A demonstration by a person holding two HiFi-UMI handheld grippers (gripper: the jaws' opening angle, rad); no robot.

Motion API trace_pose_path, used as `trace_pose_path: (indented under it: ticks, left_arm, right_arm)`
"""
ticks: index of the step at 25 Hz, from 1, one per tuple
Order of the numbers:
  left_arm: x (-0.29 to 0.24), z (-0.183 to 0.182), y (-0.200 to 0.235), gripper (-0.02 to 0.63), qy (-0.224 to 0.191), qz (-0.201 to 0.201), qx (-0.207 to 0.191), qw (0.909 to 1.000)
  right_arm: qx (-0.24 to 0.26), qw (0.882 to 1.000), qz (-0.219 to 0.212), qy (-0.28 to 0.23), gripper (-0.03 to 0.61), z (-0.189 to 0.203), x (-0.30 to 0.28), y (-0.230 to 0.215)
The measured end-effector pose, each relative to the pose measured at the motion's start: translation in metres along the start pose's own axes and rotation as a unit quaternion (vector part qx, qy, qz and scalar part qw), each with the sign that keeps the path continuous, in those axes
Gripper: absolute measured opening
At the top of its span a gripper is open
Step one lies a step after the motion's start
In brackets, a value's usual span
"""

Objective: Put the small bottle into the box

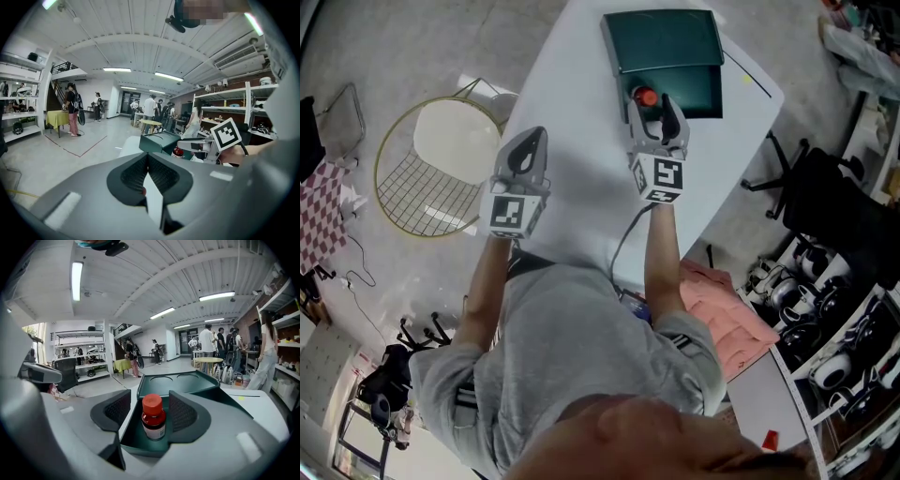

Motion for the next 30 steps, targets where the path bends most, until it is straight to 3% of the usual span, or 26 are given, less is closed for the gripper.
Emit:
trace_pose_path:
  ticks: [14, 30]
  left_arm:
    - [0.020, -0.010, -0.008, 0.011, -0.015, 0.018, -0.011, 0.9997]
    - [0.039, -0.054, -0.048, 0.011, -0.079, 0.081, -0.044, 0.9926]
  right_arm:
    - [0.015, 0.999, 0.019, -0.032, 0.224, -0.026, 0.034, 0.018]
    - [0.010, 0.996, 0.061, -0.071, 0.153, -0.045, 0.112, 0.047]
Point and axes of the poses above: the fingertips, and each gripper's own axes: x backward along the fingers, y to its left, z out of its underside, the point moved 6 cm from there along x, backward along the fingers, and after that the axes turned 6 degrees about -z, right-handed, at the moved point
